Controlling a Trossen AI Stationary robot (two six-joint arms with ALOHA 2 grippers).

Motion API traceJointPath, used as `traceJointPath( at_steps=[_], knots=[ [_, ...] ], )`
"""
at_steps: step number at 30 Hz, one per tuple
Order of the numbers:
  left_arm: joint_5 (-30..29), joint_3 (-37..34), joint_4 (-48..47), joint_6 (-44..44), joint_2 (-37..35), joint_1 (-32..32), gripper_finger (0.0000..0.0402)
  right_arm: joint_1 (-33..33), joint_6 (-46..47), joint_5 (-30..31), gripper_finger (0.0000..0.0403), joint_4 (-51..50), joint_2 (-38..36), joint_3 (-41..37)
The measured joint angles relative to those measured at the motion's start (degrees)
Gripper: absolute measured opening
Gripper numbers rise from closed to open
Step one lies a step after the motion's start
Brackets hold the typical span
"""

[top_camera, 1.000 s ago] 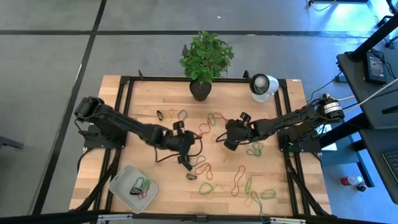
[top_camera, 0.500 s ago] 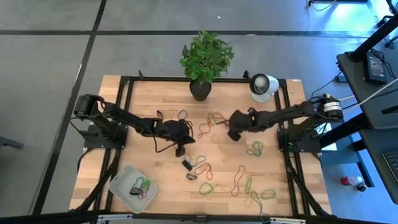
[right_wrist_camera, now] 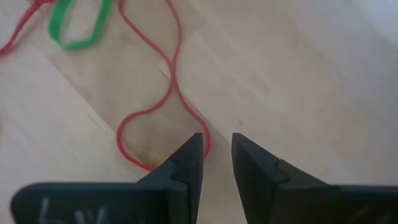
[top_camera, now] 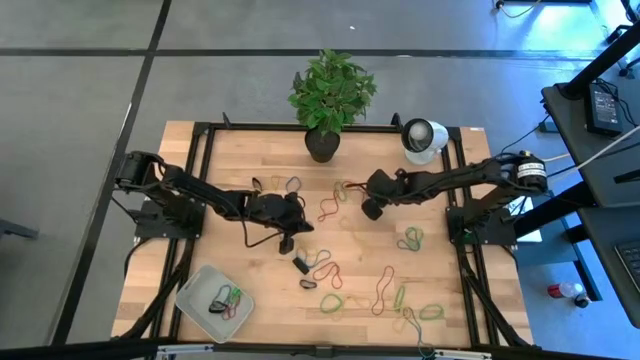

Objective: Pick and place rubber bands into bin
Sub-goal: Put the red rubber band into the gray bin

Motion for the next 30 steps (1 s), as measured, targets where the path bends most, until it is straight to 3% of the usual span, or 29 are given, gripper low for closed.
traceJointPath(
  at_steps=[7,12,22,30],
  knots=[
    [-0.54,0.0,-0.03,-0.31,0.0,-1.55,0.0001,0.12,2.63,0.4,0.0082,0.62,5.98,0.33],
    [-0.73,0.0,-0.03,-1.07,0.0,-2.83,0.0002,0.98,2.2,1.88,0.0018,2.18,7.85,0.47],
    [-0.93,0.0,-0.38,-1.51,0.0,-3.91,0.0002,8.13,-1.13,1.33,0.0003,3.09,-1.97,2.61],
    [-7.28,0.0,0.28,0.63,0.02,-3.86,0.0019,15.79,-8.17,5.95,0.0002,3.64,-4.1,10.55]
  ],
)
